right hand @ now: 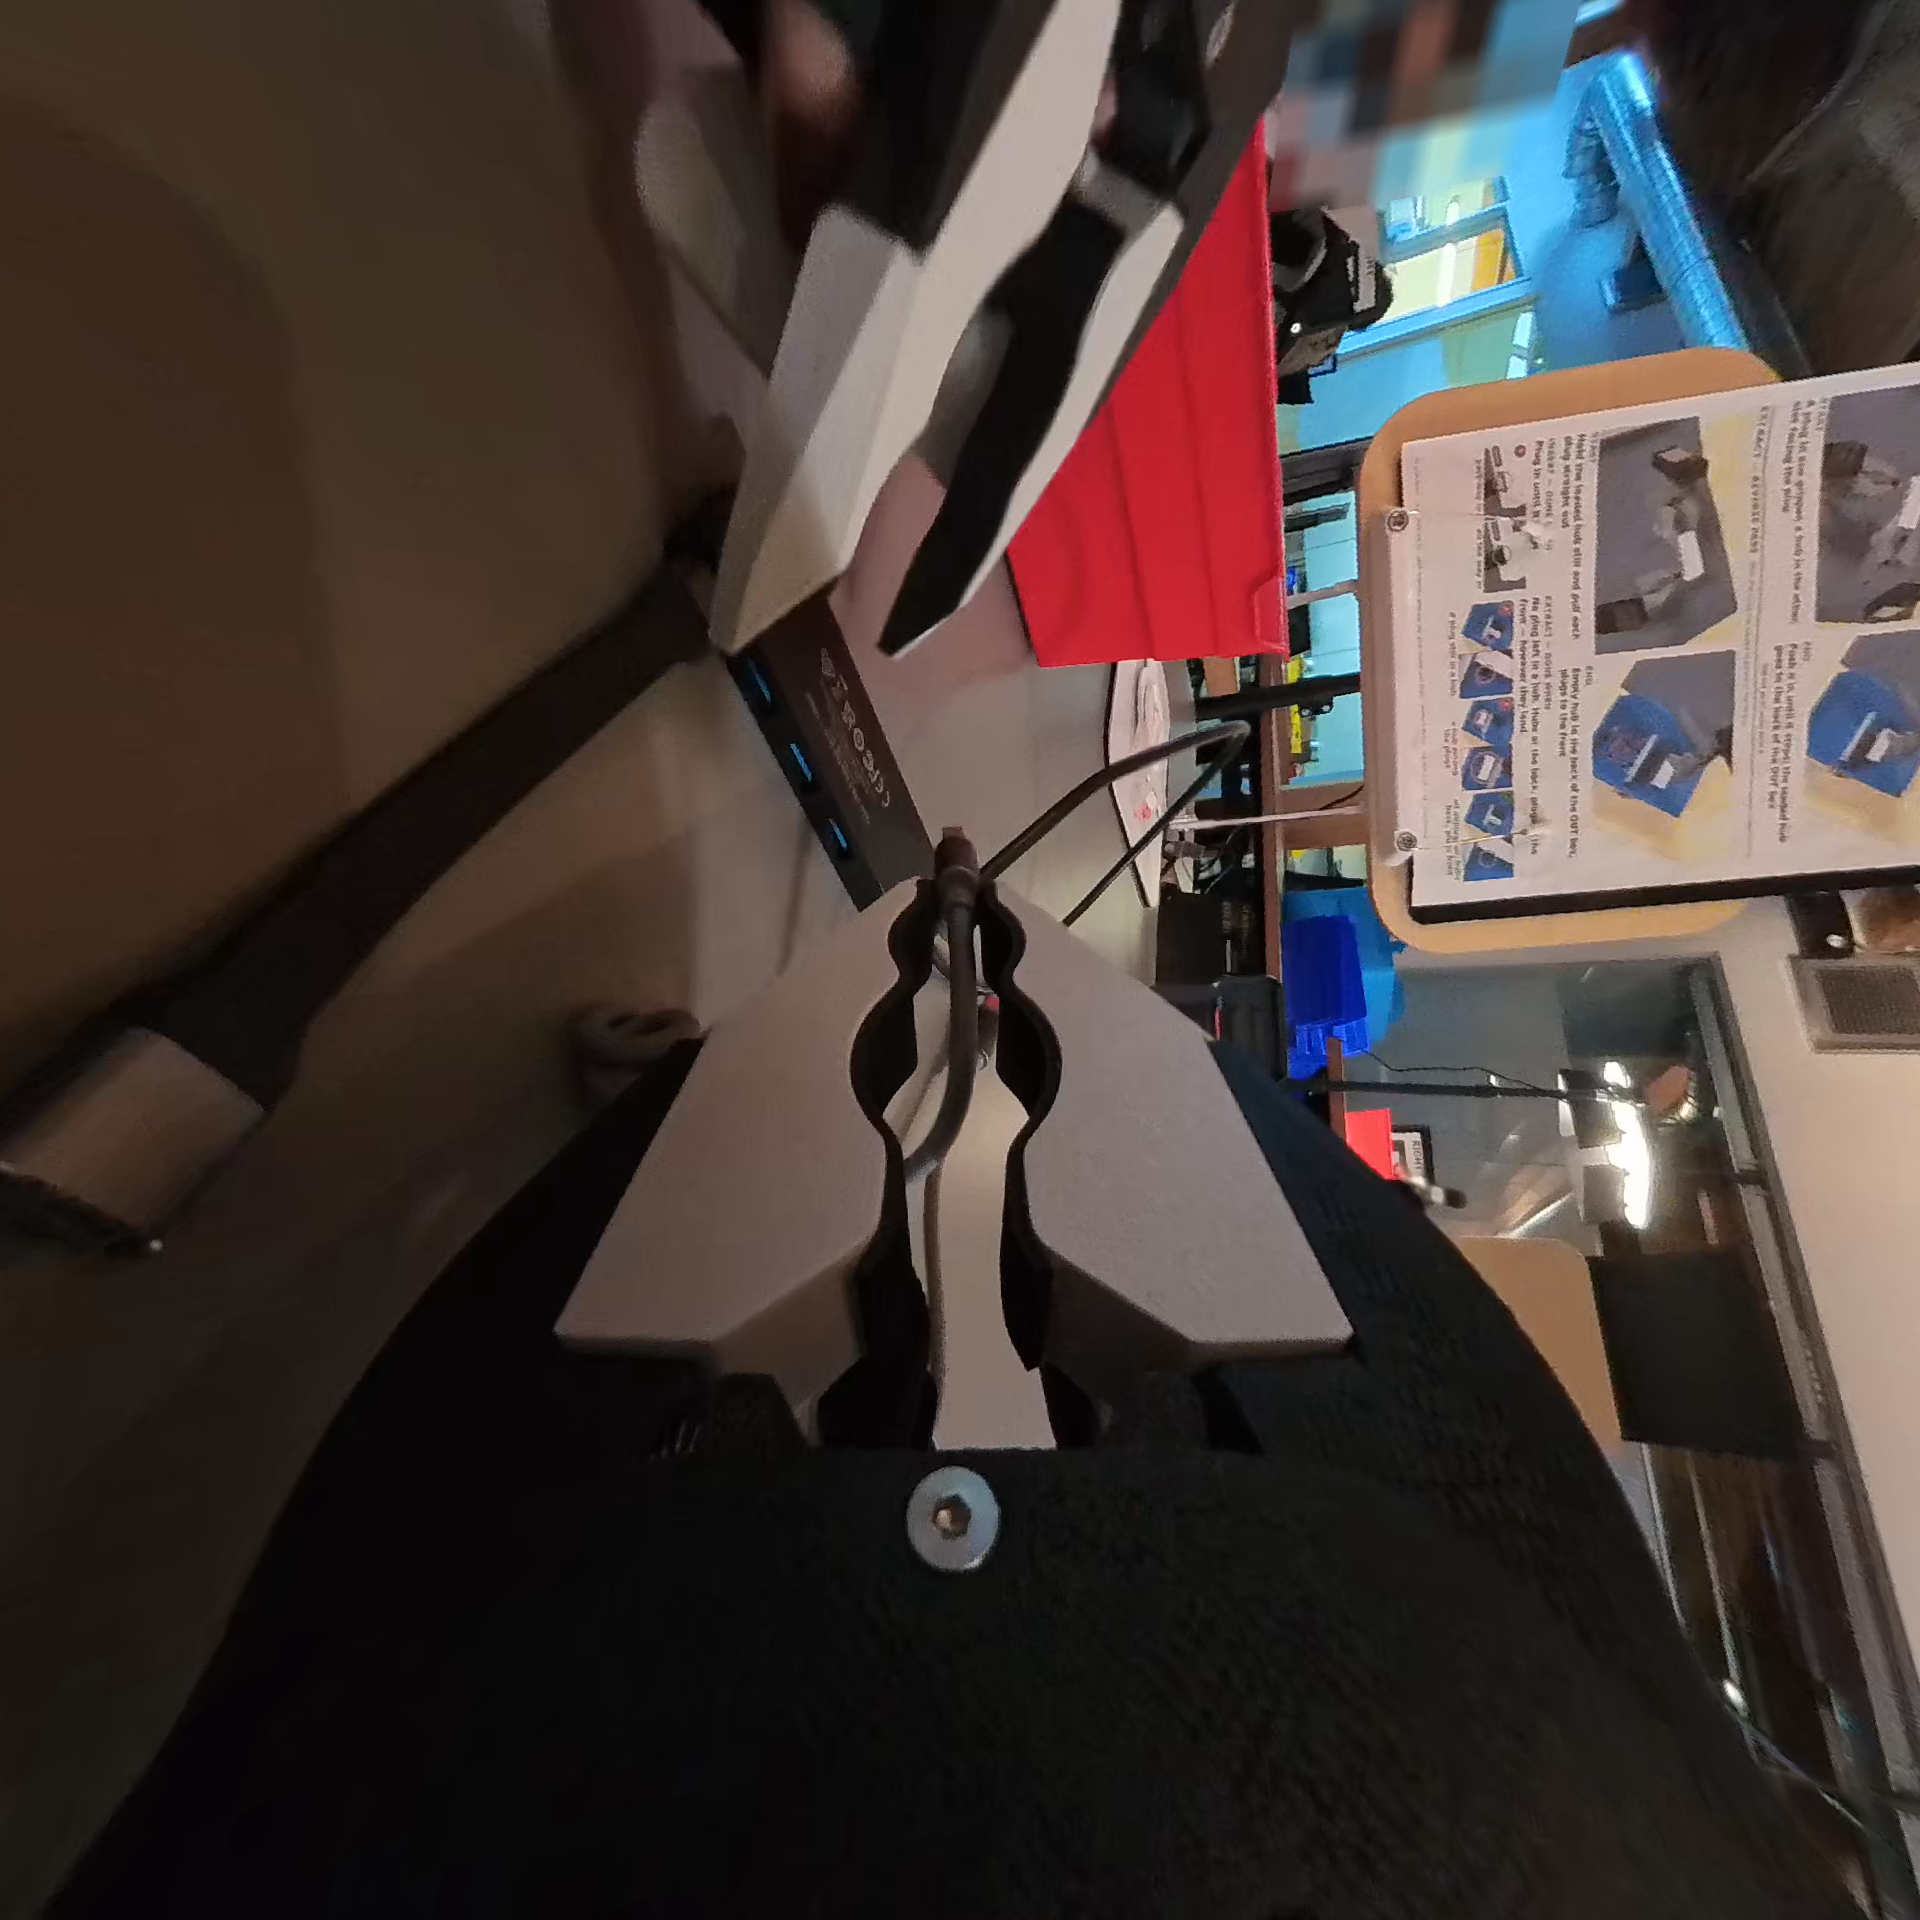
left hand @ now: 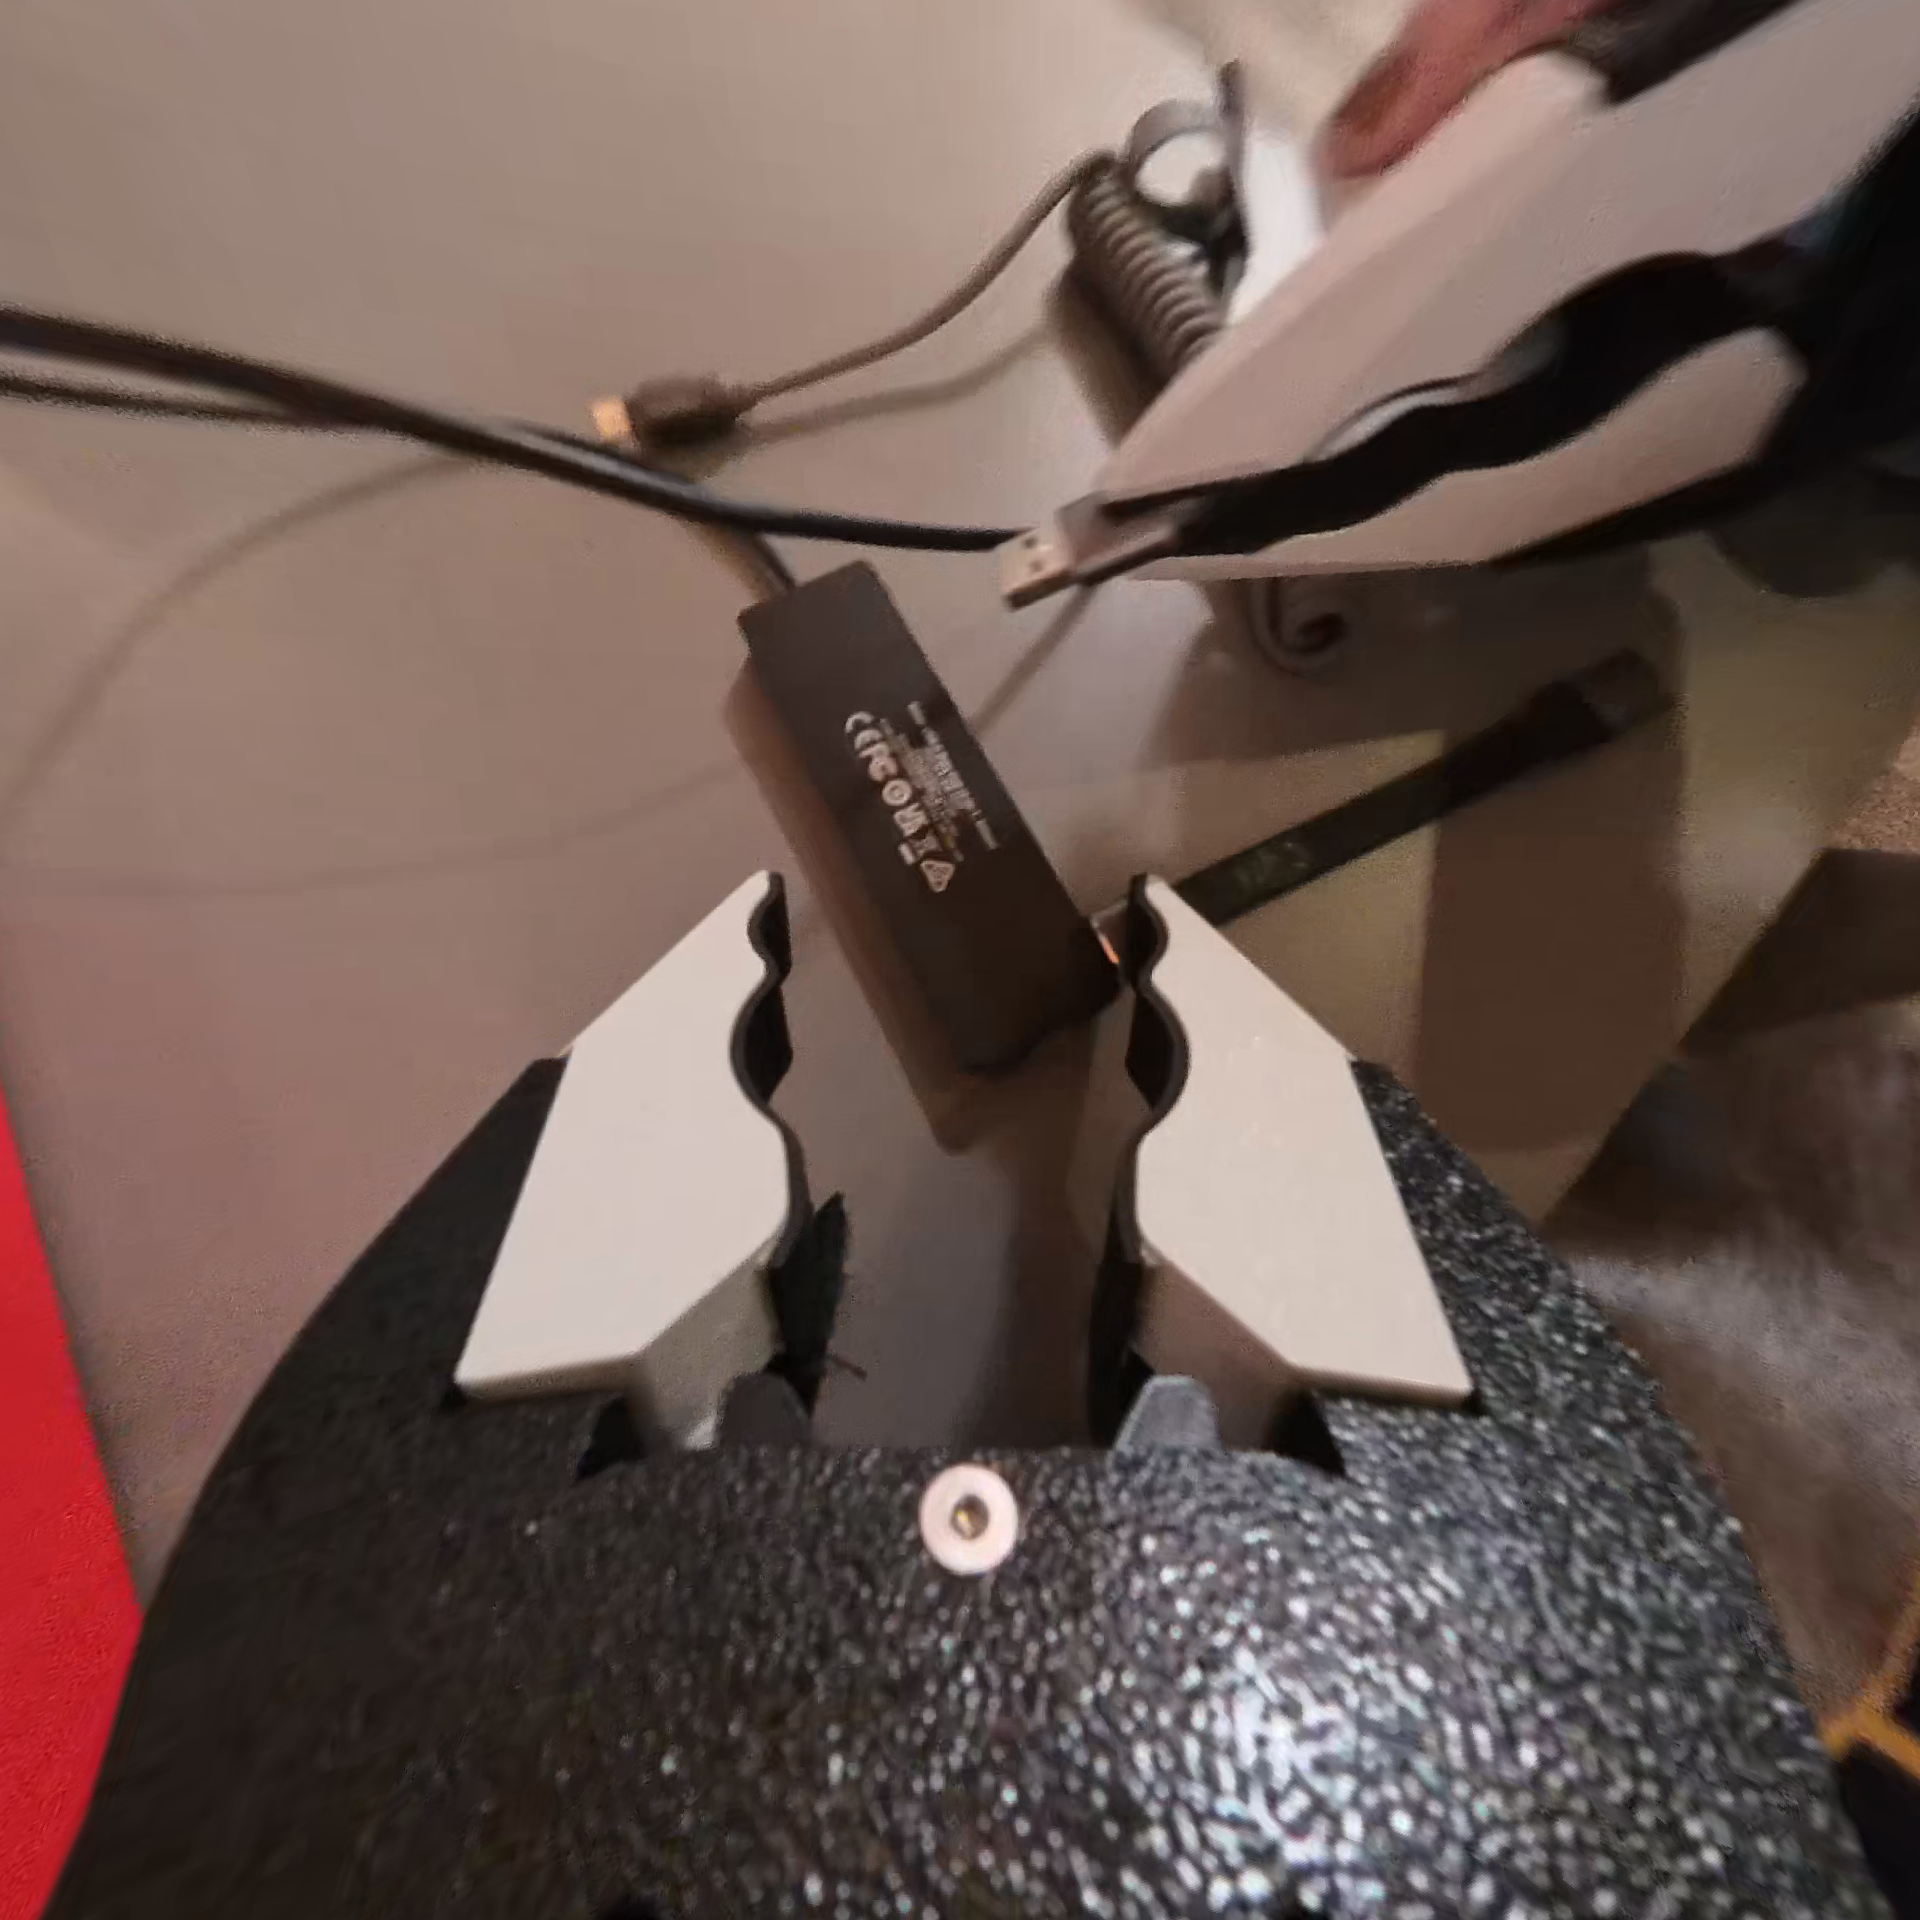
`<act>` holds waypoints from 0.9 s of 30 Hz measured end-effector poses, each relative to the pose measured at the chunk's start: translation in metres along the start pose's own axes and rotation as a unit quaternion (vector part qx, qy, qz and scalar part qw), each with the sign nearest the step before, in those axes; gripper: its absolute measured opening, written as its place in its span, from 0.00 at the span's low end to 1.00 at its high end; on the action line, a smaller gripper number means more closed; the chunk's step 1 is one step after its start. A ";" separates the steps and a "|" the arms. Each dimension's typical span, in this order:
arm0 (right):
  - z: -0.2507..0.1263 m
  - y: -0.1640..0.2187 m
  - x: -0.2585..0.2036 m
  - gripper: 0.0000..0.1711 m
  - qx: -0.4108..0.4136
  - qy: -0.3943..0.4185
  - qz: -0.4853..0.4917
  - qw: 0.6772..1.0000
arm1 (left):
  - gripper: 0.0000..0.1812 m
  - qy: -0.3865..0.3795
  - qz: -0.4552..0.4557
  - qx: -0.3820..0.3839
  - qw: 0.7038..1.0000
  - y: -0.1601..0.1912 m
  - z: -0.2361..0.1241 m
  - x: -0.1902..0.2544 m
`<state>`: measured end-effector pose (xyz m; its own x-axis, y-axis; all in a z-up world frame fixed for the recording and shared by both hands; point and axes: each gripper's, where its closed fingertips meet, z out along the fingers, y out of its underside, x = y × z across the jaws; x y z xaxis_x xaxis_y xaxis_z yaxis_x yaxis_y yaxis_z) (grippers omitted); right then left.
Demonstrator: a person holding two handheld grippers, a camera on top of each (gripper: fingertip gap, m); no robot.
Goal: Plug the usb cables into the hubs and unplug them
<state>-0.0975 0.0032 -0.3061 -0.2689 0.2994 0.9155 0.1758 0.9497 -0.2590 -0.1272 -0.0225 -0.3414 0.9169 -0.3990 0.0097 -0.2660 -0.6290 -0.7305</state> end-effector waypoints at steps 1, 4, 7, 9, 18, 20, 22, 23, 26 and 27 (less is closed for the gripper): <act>-0.001 0.000 0.000 0.04 0.001 0.003 -0.002 1.000 | 0.35 -0.001 -0.020 -0.014 1.000 0.003 0.005 -0.001; -0.005 -0.005 0.000 0.04 0.012 0.008 -0.016 1.000 | 0.33 -0.020 -0.036 -0.042 0.998 0.003 0.010 -0.003; -0.005 -0.008 -0.003 0.04 0.017 0.006 -0.028 0.999 | 0.31 -0.030 -0.025 -0.078 0.996 0.003 0.012 0.000; -0.004 -0.008 -0.004 0.04 0.018 0.002 -0.036 0.999 | 0.29 -0.026 -0.024 -0.095 0.995 0.003 0.012 0.004; 0.013 -0.016 -0.009 0.04 0.030 -0.044 -0.061 0.997 | 0.19 0.129 -0.173 -0.092 0.972 -0.002 0.003 0.004; 0.019 -0.018 -0.010 0.04 0.033 -0.060 -0.061 0.996 | 0.19 0.180 -0.212 -0.087 0.957 -0.003 0.000 0.005; 0.025 -0.018 -0.012 0.03 0.036 -0.074 -0.067 0.994 | 0.19 0.208 -0.226 -0.087 0.948 -0.003 -0.002 0.005; 0.028 -0.019 -0.013 0.04 0.038 -0.078 -0.072 0.994 | 0.19 0.218 -0.233 -0.088 0.944 -0.003 -0.002 0.006; 0.032 -0.021 -0.013 0.03 0.046 -0.082 -0.089 0.992 | 0.19 0.239 -0.239 -0.092 0.937 -0.003 -0.003 0.007; 0.033 -0.021 -0.014 0.03 0.046 -0.084 -0.095 0.991 | 0.19 0.244 -0.239 -0.094 0.935 -0.003 -0.003 0.007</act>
<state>-0.1288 -0.0174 -0.3233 -0.4449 0.1188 0.8877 0.0224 0.9923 -0.1216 -0.1208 -0.0258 -0.3371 0.7110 -0.2700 0.6493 0.0502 -0.9015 -0.4298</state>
